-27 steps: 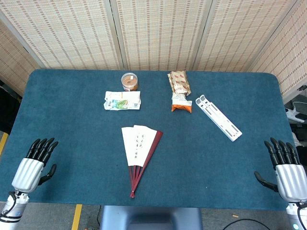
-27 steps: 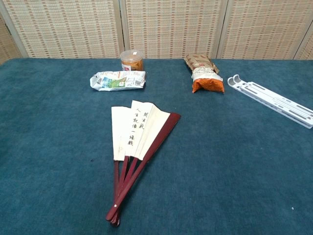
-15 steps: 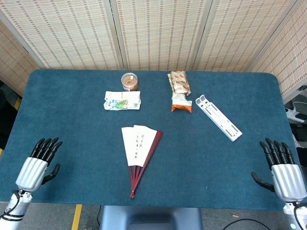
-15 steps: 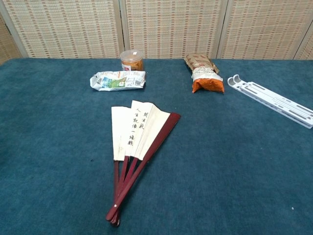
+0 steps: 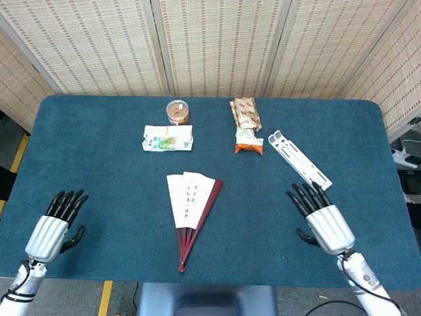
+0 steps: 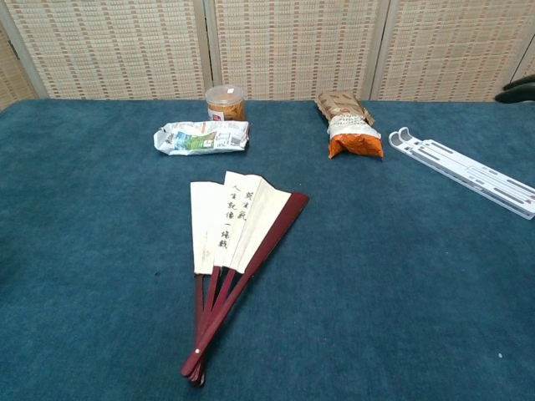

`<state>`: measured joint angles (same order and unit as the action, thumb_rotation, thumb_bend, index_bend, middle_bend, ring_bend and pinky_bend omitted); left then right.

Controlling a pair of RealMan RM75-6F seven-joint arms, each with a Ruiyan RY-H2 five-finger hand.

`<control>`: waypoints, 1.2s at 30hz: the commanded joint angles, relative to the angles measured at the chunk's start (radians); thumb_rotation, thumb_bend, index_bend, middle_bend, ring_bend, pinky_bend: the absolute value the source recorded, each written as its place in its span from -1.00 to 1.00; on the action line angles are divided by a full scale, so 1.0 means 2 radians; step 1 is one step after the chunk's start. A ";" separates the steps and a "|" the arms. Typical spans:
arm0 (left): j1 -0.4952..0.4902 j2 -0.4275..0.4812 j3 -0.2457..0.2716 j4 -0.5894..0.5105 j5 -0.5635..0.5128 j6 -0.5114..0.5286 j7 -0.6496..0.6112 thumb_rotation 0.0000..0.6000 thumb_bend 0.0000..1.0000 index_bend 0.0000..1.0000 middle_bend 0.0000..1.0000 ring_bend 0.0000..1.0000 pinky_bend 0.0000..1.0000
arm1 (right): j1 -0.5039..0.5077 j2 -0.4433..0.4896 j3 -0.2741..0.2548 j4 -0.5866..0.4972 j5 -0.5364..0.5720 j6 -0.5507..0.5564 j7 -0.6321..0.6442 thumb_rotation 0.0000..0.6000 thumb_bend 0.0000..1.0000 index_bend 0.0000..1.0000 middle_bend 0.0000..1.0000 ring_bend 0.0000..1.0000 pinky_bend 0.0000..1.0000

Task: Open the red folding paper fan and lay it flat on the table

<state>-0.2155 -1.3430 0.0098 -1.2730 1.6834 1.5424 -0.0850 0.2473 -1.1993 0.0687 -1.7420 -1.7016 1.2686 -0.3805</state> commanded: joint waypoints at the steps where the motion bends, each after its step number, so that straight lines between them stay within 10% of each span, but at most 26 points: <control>1: 0.000 0.002 -0.002 0.001 -0.005 -0.003 -0.006 1.00 -0.09 -1.00 -1.00 -1.00 -0.92 | 0.099 -0.088 0.025 0.025 -0.002 -0.122 -0.033 0.78 -0.62 -0.65 -1.00 -1.00 -1.00; 19: -0.002 0.012 -0.009 0.004 -0.016 -0.003 -0.037 1.00 -0.08 -1.00 -1.00 -1.00 -0.92 | 0.214 -0.269 0.052 0.183 0.076 -0.219 -0.089 0.95 -0.63 -0.50 -1.00 -1.00 -1.00; 36: -0.001 0.010 -0.012 0.007 -0.020 0.000 -0.029 1.00 -0.09 -1.00 -1.00 -1.00 -0.92 | 0.249 -0.383 0.046 0.324 0.083 -0.172 -0.022 1.00 -0.62 -0.24 -1.00 -1.00 -1.00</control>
<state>-0.2178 -1.3236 -0.0136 -1.2601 1.6439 1.5426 -0.1426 0.7399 -1.9440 0.1627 -1.1160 -1.5331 0.9061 -0.4436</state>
